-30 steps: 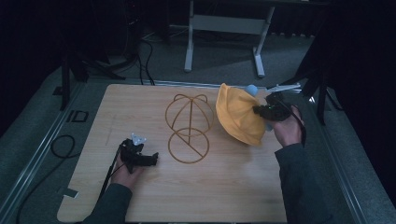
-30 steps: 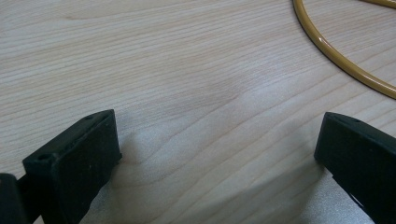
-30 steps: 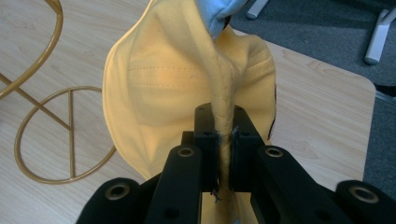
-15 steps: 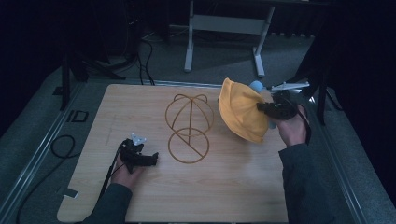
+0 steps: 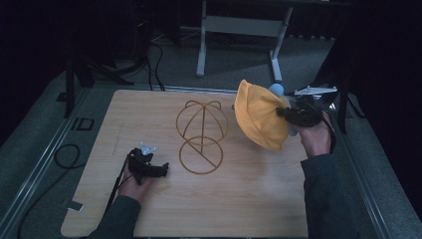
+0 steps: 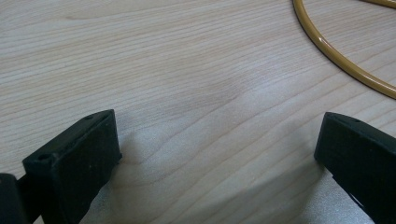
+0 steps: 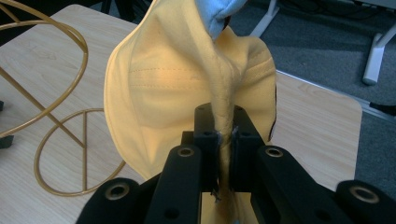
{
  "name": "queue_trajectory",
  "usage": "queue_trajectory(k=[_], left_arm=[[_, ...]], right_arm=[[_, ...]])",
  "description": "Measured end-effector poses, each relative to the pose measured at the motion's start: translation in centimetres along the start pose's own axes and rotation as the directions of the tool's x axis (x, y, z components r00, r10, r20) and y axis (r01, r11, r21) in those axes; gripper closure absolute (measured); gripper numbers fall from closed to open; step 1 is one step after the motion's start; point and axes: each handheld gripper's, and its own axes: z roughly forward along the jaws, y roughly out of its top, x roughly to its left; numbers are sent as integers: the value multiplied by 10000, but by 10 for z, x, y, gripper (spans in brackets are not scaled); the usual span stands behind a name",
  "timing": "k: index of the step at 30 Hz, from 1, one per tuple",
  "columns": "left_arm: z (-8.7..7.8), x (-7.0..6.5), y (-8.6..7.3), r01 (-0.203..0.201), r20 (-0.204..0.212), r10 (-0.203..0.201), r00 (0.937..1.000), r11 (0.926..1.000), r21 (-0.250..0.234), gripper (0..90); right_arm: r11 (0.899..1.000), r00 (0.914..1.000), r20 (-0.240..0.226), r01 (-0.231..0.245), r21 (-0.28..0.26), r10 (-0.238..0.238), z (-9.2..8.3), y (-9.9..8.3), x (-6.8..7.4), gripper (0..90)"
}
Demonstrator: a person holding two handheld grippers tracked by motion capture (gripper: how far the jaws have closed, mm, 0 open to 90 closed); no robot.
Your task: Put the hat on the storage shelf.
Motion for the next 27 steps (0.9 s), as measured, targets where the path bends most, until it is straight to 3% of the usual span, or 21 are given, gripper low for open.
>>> queue_trajectory(k=[14,27], left_arm=[[0,0,0,-40,0,40,10000,10000,28,1],[0,0,0,-27,-2,27,10000,10000,15,1]], right_arm=[[9989,9991,-224,340,-319,-347,-17,5,7,846],[9951,9932,-905,671,-728,-736,-27,11,17,845]])
